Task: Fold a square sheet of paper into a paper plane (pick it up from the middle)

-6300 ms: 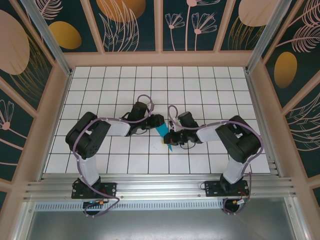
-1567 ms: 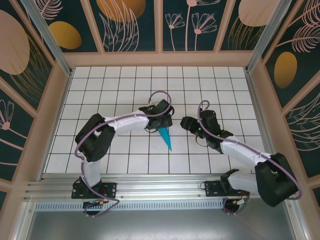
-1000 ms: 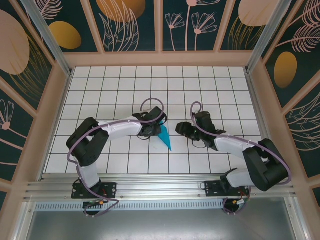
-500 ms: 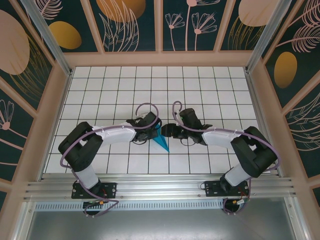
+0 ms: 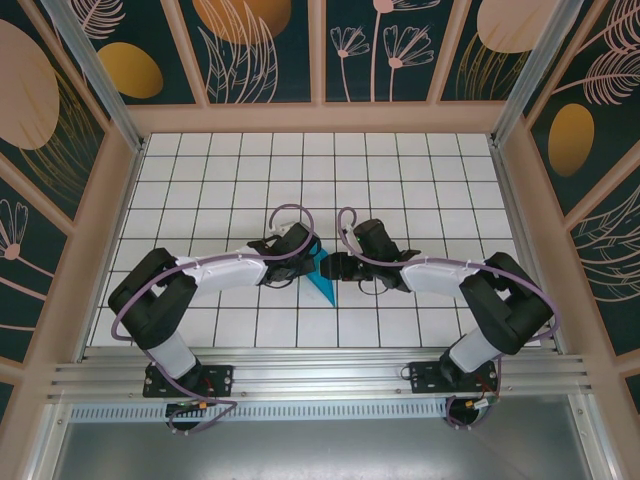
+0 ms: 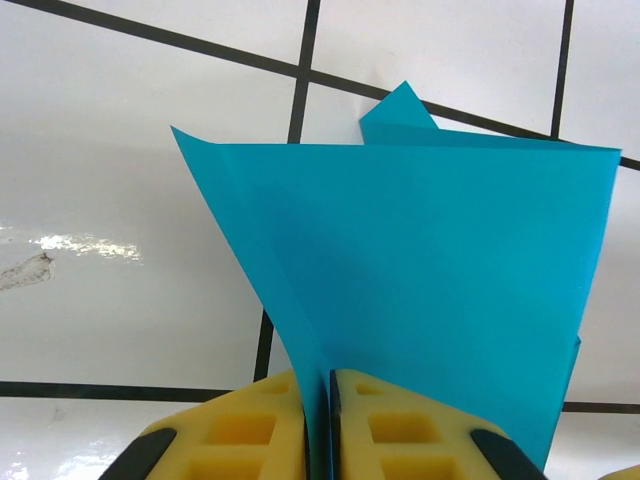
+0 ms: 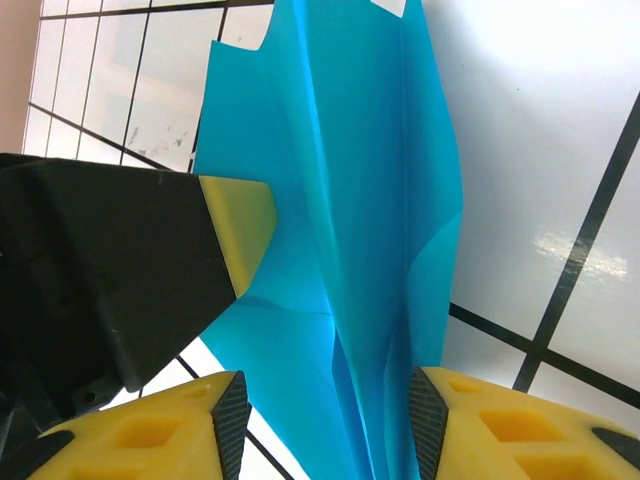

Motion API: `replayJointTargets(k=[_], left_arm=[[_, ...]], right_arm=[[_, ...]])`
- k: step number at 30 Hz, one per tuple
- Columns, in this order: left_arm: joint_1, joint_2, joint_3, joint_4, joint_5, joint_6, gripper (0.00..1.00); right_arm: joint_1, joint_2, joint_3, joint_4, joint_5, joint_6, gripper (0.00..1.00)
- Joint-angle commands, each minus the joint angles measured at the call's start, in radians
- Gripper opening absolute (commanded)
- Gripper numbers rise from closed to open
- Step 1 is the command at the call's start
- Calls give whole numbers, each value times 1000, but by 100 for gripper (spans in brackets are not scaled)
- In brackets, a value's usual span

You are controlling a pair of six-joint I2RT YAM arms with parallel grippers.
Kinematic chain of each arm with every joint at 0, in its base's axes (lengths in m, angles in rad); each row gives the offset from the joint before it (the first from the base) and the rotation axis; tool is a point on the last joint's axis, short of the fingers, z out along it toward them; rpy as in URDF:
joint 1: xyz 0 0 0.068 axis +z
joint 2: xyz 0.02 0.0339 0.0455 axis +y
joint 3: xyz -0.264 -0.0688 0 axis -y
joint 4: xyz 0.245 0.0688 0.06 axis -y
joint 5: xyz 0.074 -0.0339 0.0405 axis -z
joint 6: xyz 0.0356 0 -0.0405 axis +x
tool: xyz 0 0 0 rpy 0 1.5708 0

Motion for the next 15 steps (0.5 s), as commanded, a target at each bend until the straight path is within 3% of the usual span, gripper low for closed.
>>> replayJointTargets(k=[1,15], left_arm=[[0,-6,-7,17,0,17,16],[1,13,1,18,11,17,17]], right_arm=[[8,17,33,-20,8,-24,50],[24,79,63,-17,-23,-37,49]])
